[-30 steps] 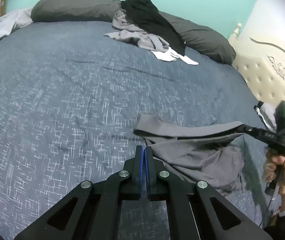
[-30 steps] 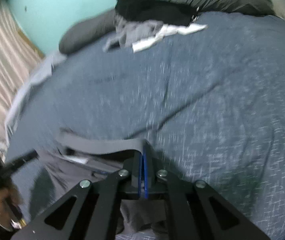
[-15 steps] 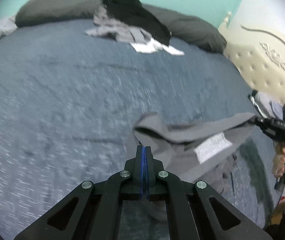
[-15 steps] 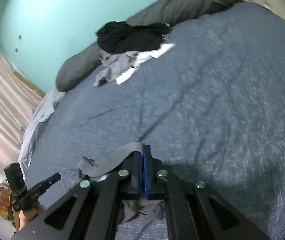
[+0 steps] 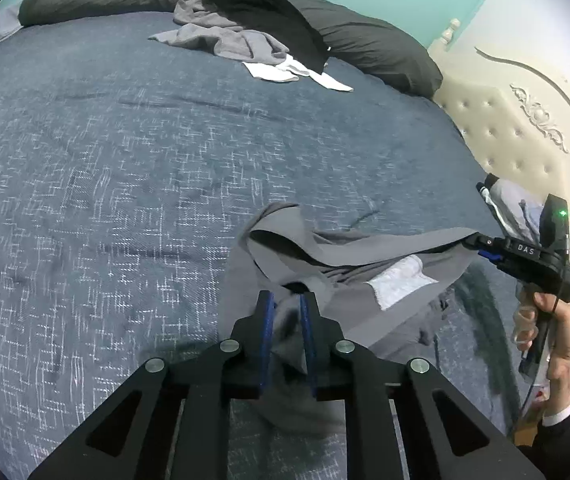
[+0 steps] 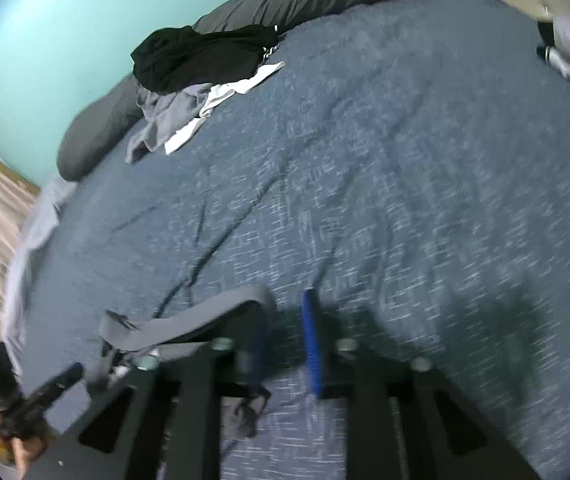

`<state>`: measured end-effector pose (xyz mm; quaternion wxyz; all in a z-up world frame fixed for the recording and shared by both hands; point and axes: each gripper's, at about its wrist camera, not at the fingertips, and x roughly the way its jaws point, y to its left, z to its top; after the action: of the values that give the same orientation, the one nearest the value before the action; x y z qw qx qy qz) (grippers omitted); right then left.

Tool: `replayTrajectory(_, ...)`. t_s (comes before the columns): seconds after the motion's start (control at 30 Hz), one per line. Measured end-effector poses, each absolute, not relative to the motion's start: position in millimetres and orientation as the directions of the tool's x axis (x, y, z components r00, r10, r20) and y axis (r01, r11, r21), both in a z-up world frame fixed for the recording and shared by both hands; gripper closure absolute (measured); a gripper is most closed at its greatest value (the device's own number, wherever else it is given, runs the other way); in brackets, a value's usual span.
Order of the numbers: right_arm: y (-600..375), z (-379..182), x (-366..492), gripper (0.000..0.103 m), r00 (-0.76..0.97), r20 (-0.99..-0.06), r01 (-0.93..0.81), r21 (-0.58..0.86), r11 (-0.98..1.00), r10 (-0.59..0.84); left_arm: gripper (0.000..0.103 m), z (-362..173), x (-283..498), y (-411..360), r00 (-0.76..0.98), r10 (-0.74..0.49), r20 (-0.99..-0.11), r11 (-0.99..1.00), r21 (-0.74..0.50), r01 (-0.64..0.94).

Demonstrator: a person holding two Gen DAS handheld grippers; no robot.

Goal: Fold clothes

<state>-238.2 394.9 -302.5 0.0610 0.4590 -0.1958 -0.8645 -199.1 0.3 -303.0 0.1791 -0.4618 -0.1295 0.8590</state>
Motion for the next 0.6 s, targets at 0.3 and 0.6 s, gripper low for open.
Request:
replayTrajectory(0.3,368.1,-289.0,-240.4,0.079,-0.562,-0.803,0.015,0.233,-0.972,-0.201,0.081,-317.7,-195.8,12.8,-0.466,0.439,-0.768,-0.898,-0.384,-0.214)
replayTrajectory(0.6,386.6,-300.9,-240.5,0.079,-0.554,-0.803,-0.082,0.314,-0.946,-0.219,0.082,-313.0,-193.6,12.2,-0.471,0.465,-0.749,-0.885,-0.407,-0.227)
